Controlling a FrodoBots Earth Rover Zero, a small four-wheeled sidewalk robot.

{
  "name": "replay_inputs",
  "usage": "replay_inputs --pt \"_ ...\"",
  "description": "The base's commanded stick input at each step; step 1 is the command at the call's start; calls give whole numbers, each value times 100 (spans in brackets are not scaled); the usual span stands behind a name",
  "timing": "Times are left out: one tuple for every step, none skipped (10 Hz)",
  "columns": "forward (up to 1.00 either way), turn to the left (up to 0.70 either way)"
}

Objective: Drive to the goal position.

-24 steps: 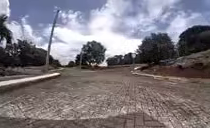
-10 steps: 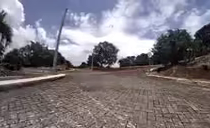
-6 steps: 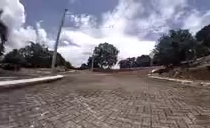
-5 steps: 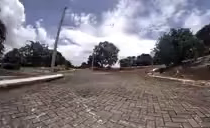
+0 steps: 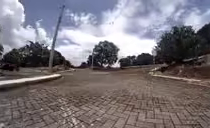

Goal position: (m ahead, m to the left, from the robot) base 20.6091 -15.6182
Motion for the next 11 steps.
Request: replay_inputs --pt "100 0" --pt "100 0" --pt "100 0" --pt "100 0" --pt "100 0" --pt "100 0" --pt "100 0" --pt "100 0" --pt "100 0" --pt "100 0" --pt "100 0"
